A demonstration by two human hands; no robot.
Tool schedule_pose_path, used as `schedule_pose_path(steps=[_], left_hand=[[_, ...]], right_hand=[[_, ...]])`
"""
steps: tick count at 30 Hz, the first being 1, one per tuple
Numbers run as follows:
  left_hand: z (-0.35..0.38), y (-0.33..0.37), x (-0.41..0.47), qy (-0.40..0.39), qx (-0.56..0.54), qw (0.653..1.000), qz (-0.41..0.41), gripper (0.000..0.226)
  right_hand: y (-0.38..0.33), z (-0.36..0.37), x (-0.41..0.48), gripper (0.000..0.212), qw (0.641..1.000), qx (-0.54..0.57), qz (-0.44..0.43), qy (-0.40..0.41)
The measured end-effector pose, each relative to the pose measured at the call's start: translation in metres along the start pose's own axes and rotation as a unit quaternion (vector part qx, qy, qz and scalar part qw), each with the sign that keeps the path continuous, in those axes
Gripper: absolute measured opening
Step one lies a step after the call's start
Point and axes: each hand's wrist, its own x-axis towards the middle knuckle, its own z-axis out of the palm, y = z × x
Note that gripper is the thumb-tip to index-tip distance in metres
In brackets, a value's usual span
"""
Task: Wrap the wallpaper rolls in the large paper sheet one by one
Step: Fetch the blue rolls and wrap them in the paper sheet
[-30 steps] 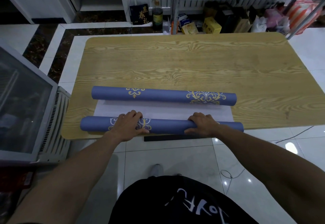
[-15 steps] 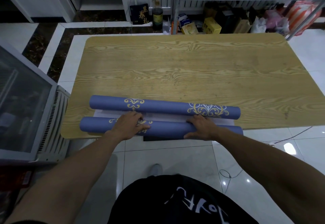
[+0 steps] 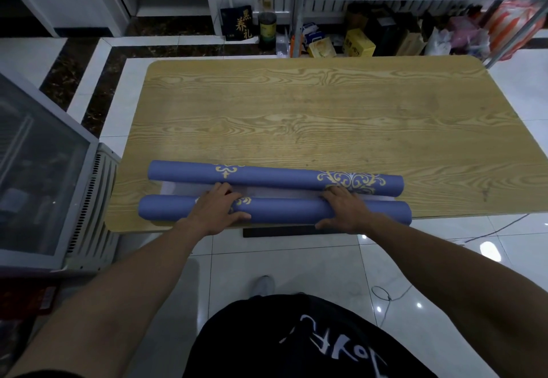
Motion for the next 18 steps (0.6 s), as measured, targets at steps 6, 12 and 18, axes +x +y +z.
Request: schedule_pose_path(steps=[6,12,18], left_hand=[[-0.0013,0.0042,-0.0024,-0.013,-0.029,0.999,-0.001,0.076],[-0.0023,0.0009,0.0035,-0.01,-0.016,1.0,0.011,0.059],[-0.0089,0.0033,0.0036,-0.022,-0.066,0.998,-0.013,0.067]], right_hand=[[0.0061,-0.0086,0.0004,0.051,0.999,0.038,0.016,-0.004],[0.0065,-0.007,0.0029,0.094,0.999,-0.028,0.012,-0.026],[0.0066,-0.0079,0.0035,0.062,0.999,0.038,0.017,0.018]])
